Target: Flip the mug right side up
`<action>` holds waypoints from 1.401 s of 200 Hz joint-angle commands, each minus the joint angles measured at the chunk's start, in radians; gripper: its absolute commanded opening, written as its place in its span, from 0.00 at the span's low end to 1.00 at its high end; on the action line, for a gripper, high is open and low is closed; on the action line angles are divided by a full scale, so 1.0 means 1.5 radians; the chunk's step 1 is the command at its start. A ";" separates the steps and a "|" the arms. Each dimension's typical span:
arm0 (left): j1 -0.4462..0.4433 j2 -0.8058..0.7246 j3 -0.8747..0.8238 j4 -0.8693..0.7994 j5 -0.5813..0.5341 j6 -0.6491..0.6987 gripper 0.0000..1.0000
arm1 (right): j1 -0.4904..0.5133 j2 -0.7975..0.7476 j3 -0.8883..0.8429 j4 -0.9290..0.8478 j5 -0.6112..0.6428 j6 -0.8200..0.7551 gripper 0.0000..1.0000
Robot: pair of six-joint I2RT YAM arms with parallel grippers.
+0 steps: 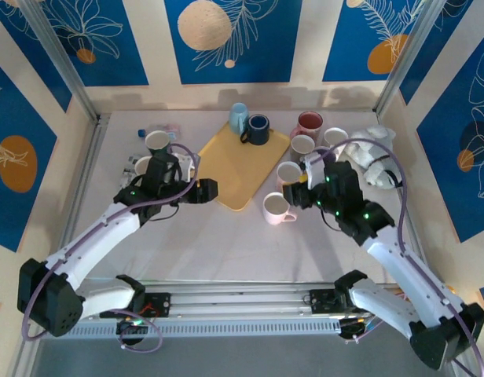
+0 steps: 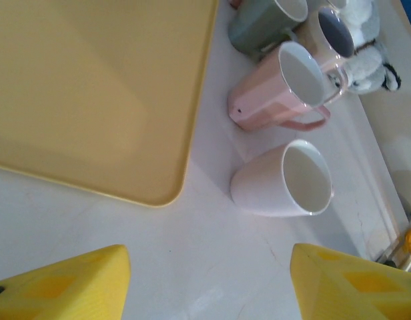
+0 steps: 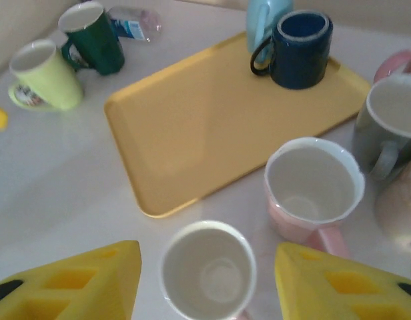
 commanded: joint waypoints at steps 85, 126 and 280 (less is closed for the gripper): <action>0.008 0.148 0.093 0.062 -0.073 0.099 0.65 | -0.083 0.174 0.177 -0.177 -0.147 0.261 0.51; 0.012 0.313 0.222 0.122 -0.046 0.209 0.63 | -0.112 0.250 0.234 -0.206 -0.219 0.257 0.51; 0.073 0.770 0.596 0.299 0.115 0.645 0.60 | -0.285 0.290 0.259 -0.233 -0.362 0.241 0.53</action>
